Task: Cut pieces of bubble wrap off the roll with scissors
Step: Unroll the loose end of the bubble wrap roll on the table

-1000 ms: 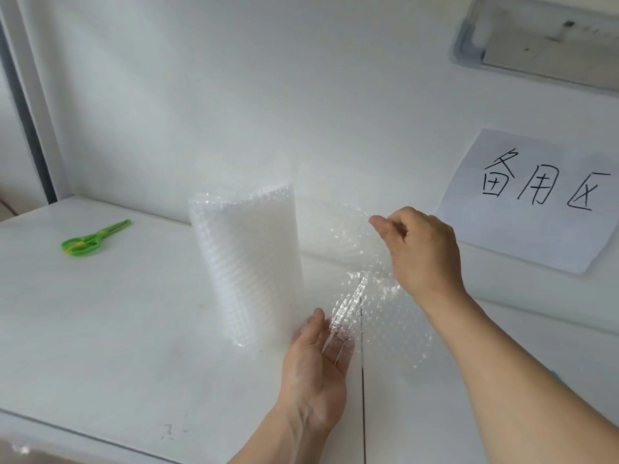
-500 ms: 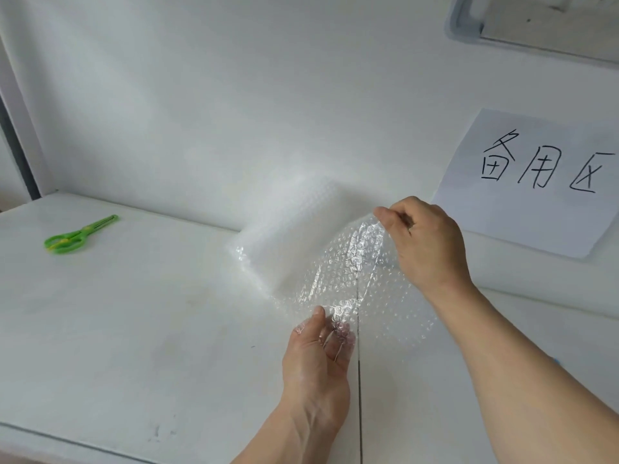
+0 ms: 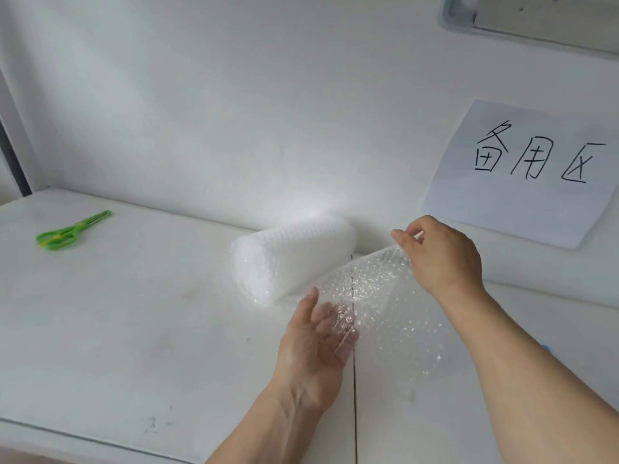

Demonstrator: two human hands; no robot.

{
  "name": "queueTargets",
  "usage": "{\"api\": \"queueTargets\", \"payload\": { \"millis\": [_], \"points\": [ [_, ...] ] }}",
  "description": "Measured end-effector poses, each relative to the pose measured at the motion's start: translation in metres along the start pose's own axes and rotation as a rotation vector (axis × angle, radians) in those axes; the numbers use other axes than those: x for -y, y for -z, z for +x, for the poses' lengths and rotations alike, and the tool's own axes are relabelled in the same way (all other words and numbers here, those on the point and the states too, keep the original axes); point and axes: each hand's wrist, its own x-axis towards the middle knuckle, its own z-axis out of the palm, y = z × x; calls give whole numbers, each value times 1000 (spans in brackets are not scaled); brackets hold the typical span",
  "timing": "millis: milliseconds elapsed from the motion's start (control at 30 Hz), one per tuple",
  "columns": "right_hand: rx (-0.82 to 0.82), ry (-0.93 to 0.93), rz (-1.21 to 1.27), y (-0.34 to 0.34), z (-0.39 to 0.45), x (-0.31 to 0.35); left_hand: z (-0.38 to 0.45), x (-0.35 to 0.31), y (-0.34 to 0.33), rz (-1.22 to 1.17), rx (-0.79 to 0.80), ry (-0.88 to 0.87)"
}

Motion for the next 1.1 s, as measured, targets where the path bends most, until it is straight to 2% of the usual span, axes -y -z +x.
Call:
{"api": "queueTargets", "payload": {
  "millis": [133, 300, 433, 600, 833, 1100],
  "points": [
    [29, -18, -97, -10, -4, -24, 2, 2, 0, 57, 11, 70],
    [191, -101, -233, -16, -11, -36, 0, 21, -7, 189, 35, 140],
    [366, -147, -192, -20, -18, -45, 2, 32, -15, 252, 29, 199],
    [471, -205, -155, -29, -37, -60, 11, 40, -23, 197, -35, 110],
    [548, -370, -139, -30, -84, -72, 17, 54, -31, 283, -74, -3],
    [534, -218, -116, -37, -91, -96, -4, 80, -25, 332, -133, -87]
  ]
}}
